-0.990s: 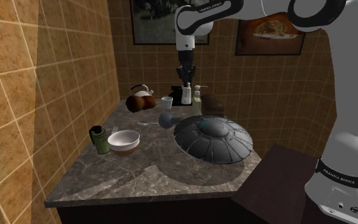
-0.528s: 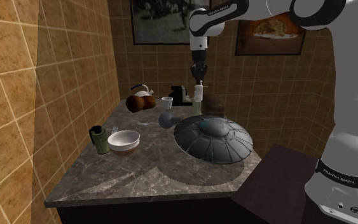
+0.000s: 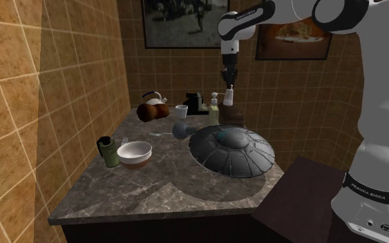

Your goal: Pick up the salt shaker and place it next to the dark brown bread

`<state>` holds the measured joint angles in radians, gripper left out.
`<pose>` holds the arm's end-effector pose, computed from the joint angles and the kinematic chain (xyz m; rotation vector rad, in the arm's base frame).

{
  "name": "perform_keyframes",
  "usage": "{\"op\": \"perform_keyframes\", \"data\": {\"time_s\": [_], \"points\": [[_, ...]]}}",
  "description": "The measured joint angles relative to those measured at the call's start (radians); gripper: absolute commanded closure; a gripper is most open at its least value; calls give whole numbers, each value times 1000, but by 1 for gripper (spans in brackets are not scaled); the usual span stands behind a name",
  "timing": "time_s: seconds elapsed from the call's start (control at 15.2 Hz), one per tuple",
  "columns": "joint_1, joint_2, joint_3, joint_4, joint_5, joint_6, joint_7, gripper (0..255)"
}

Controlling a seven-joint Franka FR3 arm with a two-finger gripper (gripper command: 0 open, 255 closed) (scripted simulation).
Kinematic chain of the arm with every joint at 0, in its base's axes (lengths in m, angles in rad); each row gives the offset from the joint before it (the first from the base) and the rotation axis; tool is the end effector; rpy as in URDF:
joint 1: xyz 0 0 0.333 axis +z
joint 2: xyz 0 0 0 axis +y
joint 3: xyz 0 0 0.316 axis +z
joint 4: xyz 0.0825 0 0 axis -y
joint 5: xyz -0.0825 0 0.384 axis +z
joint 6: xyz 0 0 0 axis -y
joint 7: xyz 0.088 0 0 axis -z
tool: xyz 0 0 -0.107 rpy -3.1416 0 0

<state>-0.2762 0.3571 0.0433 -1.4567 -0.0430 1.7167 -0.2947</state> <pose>0.6379 -0.1595 0.4731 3.1350 0.1068 -0.1576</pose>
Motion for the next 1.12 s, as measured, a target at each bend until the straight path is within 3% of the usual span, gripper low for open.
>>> {"op": "perform_keyframes", "data": {"time_s": [0.53, 1.12], "points": [[-112, 78, -53, 113, 4, -29, -163, 255], [-125, 104, -58, 47, 4, 64, -180, 255]]}}
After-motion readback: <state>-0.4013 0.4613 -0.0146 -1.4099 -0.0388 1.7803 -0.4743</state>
